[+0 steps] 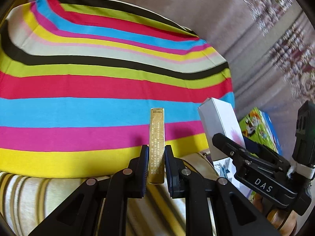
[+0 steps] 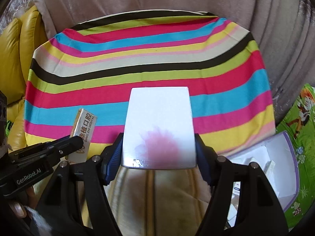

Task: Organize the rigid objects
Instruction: 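Lift both held boxes and carry them over the storage box, then open both tools to drop the gold box and white box into the storage box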

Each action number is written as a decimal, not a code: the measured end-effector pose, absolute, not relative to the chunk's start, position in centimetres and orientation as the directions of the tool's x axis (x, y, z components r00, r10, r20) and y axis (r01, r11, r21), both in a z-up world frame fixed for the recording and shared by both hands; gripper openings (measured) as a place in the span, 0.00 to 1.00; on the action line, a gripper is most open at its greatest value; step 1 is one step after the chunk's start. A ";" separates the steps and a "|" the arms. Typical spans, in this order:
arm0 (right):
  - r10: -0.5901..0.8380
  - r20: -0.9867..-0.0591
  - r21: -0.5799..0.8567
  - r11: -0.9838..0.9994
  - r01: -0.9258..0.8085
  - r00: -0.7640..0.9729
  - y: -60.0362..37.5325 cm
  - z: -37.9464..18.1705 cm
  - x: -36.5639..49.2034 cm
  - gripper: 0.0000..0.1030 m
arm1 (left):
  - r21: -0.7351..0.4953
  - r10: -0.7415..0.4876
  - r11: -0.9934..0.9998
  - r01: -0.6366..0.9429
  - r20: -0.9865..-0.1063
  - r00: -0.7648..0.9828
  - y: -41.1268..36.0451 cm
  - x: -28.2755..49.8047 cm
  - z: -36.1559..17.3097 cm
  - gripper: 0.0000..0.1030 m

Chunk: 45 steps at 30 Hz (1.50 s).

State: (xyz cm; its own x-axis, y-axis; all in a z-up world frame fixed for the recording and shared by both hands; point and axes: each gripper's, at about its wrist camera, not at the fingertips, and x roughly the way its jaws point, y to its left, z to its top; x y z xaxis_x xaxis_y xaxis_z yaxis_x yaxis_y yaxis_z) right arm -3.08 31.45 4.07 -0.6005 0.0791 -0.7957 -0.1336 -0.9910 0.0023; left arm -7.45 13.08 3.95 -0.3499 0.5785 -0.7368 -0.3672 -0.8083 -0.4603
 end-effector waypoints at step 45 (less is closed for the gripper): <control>0.389 -0.811 -0.040 -0.782 -0.622 -0.438 52.7 3.5 14.1 0.68 | -0.274 0.551 -0.500 -0.822 -0.832 -0.058 38.6 4.3 4.3 0.18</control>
State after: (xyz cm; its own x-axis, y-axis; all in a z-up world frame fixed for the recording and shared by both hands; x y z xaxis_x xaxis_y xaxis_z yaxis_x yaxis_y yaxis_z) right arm 14.13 52.74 3.45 -0.4376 0.3892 -0.8106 -0.6217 -0.7822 -0.0400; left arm 4.35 38.65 4.32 -0.0582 0.5513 -0.8322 -0.8218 -0.4998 -0.2736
